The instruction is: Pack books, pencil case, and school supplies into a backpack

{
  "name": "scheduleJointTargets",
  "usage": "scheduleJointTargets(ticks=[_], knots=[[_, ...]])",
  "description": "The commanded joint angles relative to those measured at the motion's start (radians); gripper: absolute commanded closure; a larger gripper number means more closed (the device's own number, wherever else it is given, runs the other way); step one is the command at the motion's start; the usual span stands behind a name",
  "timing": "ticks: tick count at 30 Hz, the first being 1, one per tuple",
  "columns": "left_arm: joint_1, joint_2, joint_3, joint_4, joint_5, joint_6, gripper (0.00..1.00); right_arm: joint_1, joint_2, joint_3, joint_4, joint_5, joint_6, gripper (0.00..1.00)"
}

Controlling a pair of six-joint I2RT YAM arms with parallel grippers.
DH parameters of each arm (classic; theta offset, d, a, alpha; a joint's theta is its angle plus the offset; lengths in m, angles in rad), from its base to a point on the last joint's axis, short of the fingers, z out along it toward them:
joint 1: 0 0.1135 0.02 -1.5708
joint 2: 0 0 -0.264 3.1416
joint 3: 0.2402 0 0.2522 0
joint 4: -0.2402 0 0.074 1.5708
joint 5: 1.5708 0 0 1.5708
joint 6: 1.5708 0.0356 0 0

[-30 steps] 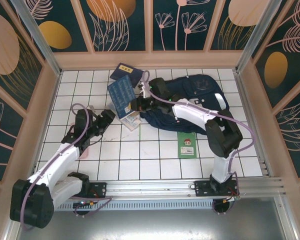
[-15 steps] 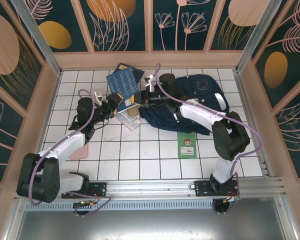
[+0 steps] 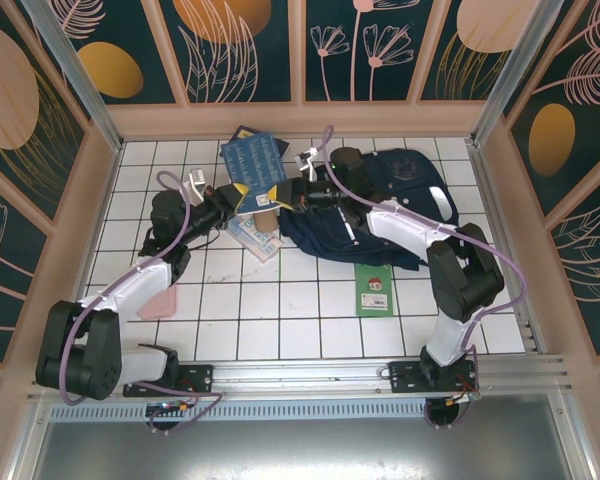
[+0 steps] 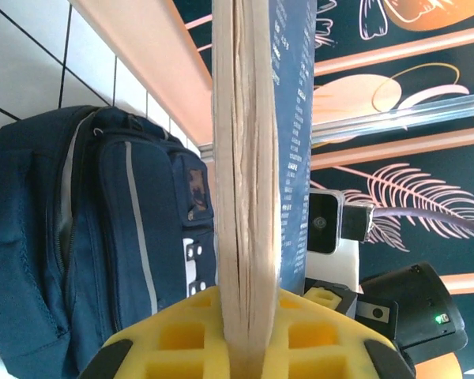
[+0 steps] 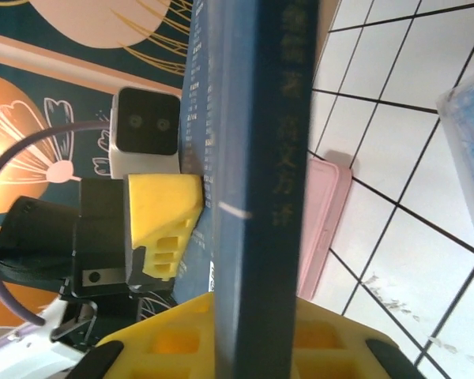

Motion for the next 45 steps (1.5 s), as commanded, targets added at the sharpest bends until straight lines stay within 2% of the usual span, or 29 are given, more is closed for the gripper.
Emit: scheduleJointTargets(ticks=[1, 3, 7, 10, 13, 19, 28, 35, 38, 40, 45], knots=[[0.009, -0.037, 0.050, -0.051, -0.019, 0.062, 1.00, -0.023, -0.050, 0.041, -0.285, 0.174, -0.211, 0.72], [0.008, -0.044, 0.059, -0.107, -0.026, 0.099, 1.00, -0.024, -0.049, 0.087, -0.468, 0.380, -0.322, 0.68], [0.008, -0.066, 0.070, -0.194, -0.046, 0.166, 1.00, -0.024, -0.011, 0.166, -0.683, 0.666, -0.444, 0.67], [0.008, -0.075, 0.075, -0.234, -0.056, 0.199, 1.00, -0.023, 0.036, 0.204, -0.775, 0.832, -0.500, 0.66], [0.009, -0.077, 0.075, -0.248, -0.056, 0.209, 1.00, -0.017, 0.072, 0.219, -0.808, 0.931, -0.538, 0.65], [0.009, -0.074, 0.065, -0.246, -0.048, 0.211, 1.00, 0.004, 0.143, 0.251, -0.830, 0.993, -0.596, 0.61], [0.010, -0.070, 0.054, -0.251, -0.036, 0.214, 1.00, 0.067, 0.211, 0.286, -0.842, 1.097, -0.639, 0.50], [0.008, -0.067, 0.052, -0.250, -0.032, 0.217, 1.00, 0.091, 0.228, 0.313, -0.858, 1.141, -0.640, 0.50], [0.008, -0.064, 0.050, -0.248, -0.029, 0.216, 1.00, 0.085, 0.257, 0.314, -0.878, 1.179, -0.641, 0.53], [0.009, -0.064, 0.045, -0.243, -0.025, 0.214, 1.00, 0.083, 0.262, 0.299, -0.874, 1.192, -0.645, 0.62], [0.008, -0.060, 0.038, -0.230, -0.021, 0.208, 1.00, 0.083, 0.239, 0.292, -0.865, 1.206, -0.651, 0.99]])
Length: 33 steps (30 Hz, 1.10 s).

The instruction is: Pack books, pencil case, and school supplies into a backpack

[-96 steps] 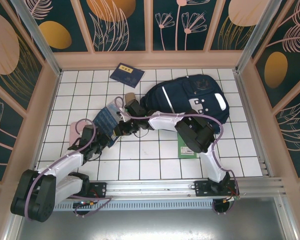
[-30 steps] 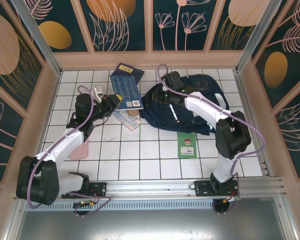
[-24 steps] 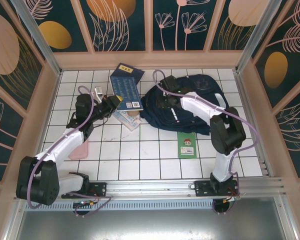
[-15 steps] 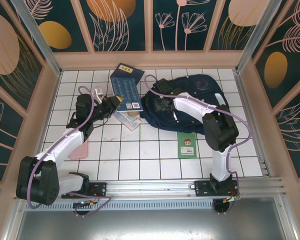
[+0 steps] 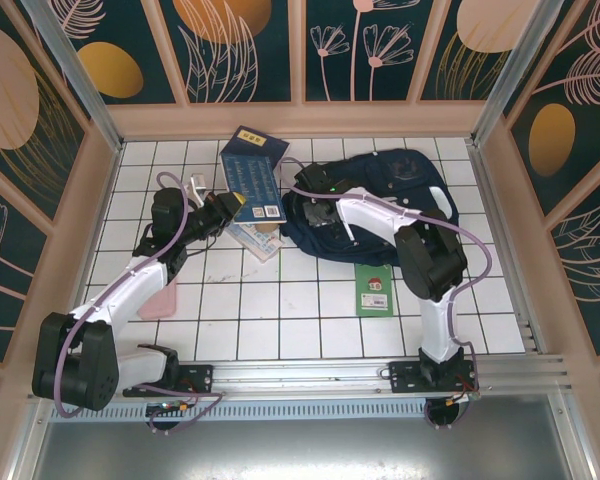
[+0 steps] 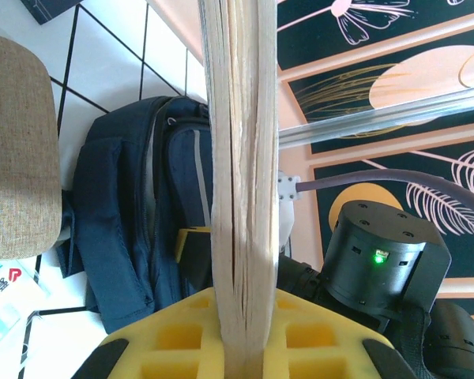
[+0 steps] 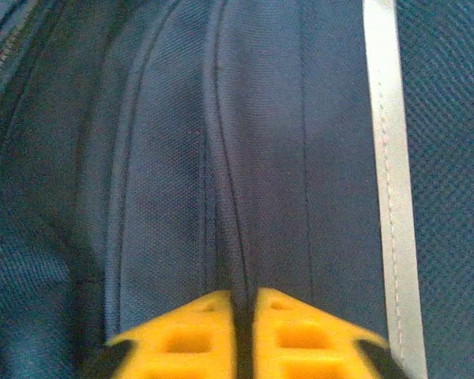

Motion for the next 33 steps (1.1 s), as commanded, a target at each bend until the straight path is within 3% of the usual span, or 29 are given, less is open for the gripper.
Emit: scheduleJointTargets(ticks=[1, 6, 14, 22, 27, 33], knots=[[0.006, -0.002, -0.002, 0.057, 0.019, 0.014, 1.00, -0.007, -0.020, 0.008, -0.027, 0.052, -0.005, 1.00], [0.000, 0.021, -0.008, 0.069, 0.007, 0.014, 1.00, -0.022, -0.108, 0.046, -0.022, 0.043, -0.002, 1.00], [-0.078, 0.116, 0.032, 0.112, -0.038, 0.018, 1.00, -0.113, -0.246, 0.133, -0.044, -0.092, 0.024, 1.00], [-0.201, 0.304, 0.116, 0.255, -0.092, -0.053, 1.00, -0.238, -0.348, 0.169, -0.018, -0.342, 0.099, 1.00], [-0.267, 0.444, 0.247, 0.297, -0.106, -0.074, 1.00, -0.299, -0.386, 0.161, 0.011, -0.501, 0.140, 1.00], [-0.354, 0.661, 0.472, 0.298, -0.106, -0.102, 1.00, -0.351, -0.420, 0.147, 0.041, -0.600, 0.194, 1.00]])
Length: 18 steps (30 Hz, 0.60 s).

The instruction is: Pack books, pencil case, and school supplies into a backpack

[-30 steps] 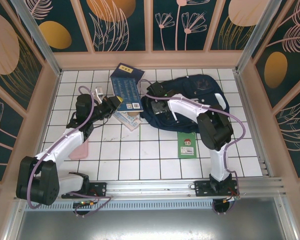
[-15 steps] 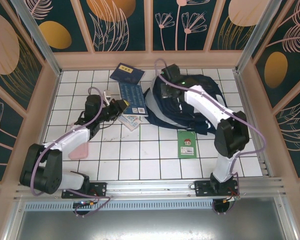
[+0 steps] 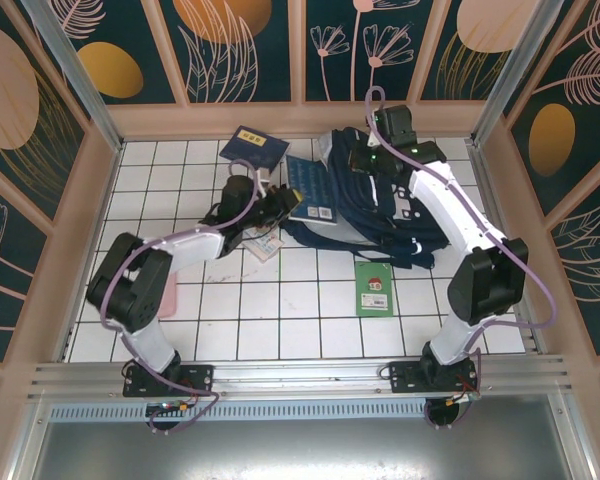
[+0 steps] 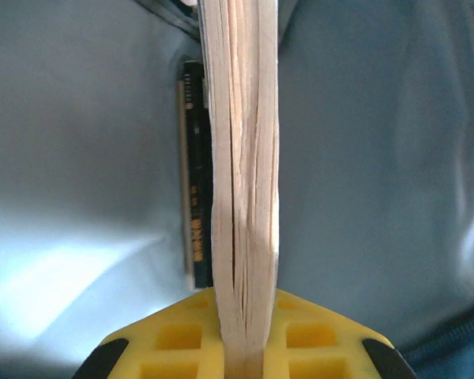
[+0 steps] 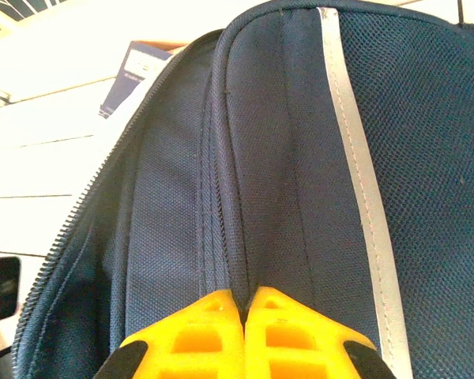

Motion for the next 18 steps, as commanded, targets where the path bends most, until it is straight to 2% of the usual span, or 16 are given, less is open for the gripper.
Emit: scheduleJointTargets(ticks=[1, 4, 10, 18], knots=[[-0.052, 0.094, 0.123, 0.072, -0.018, -0.037, 1.00, -0.023, -0.102, 0.024, 0.118, -0.131, 0.059, 1.00], [-0.088, 0.183, 0.219, 0.032, -0.065, -0.065, 1.00, -0.048, -0.108, 0.026, 0.130, -0.181, 0.081, 1.00], [-0.155, 0.372, 0.497, -0.086, -0.074, -0.031, 1.00, -0.072, -0.121, 0.023, 0.153, -0.240, 0.114, 1.00], [-0.245, 0.597, 0.868, -0.374, -0.147, 0.050, 1.00, -0.088, -0.119, 0.013, 0.169, -0.273, 0.131, 1.00]])
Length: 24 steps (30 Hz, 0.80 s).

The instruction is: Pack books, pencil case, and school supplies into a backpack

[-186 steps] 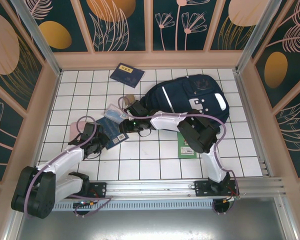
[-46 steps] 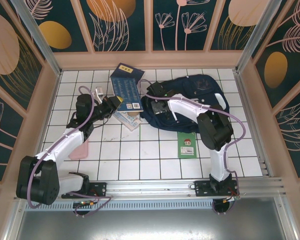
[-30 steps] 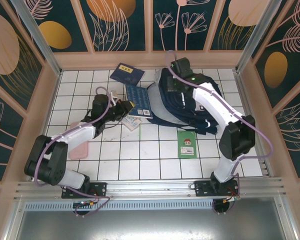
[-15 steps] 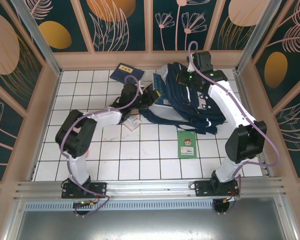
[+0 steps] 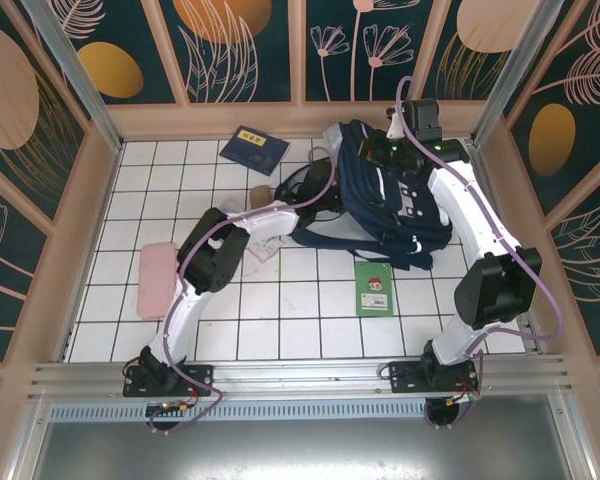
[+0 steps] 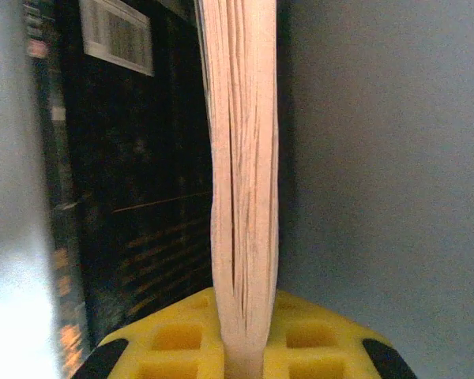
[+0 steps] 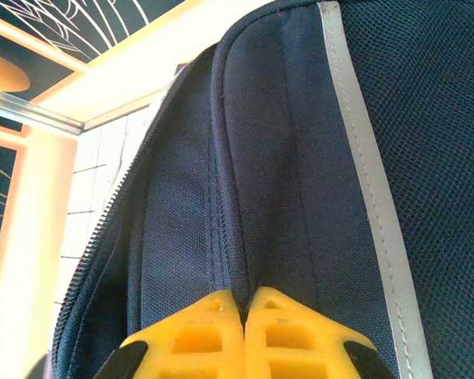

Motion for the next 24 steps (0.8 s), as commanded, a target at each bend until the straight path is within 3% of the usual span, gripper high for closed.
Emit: scheduleJointTargets(ticks=[1, 3, 7, 12, 19, 24], knots=[[-0.037, 0.075, 0.155, -0.159, -0.049, 0.070, 1.00, -0.002, -0.084, 0.008, 0.157, -0.100, 0.034, 1.00], [-0.044, 0.111, 0.224, -0.234, -0.057, 0.085, 1.00, -0.004, -0.086, 0.002, 0.162, -0.103, 0.036, 1.00], [-0.045, 0.094, 0.234, -0.275, -0.079, 0.111, 0.63, -0.013, -0.092, -0.015, 0.162, -0.097, 0.032, 1.00], [-0.045, 0.009, 0.191, -0.309, -0.126, 0.170, 0.40, -0.034, -0.099, -0.049, 0.170, -0.097, 0.030, 1.00], [-0.043, -0.160, 0.049, -0.340, -0.186, 0.245, 0.18, -0.050, -0.105, -0.096, 0.181, -0.088, 0.020, 1.00], [-0.033, -0.272, -0.044, -0.385, -0.233, 0.281, 0.16, -0.053, -0.103, -0.137, 0.194, -0.078, 0.011, 1.00]])
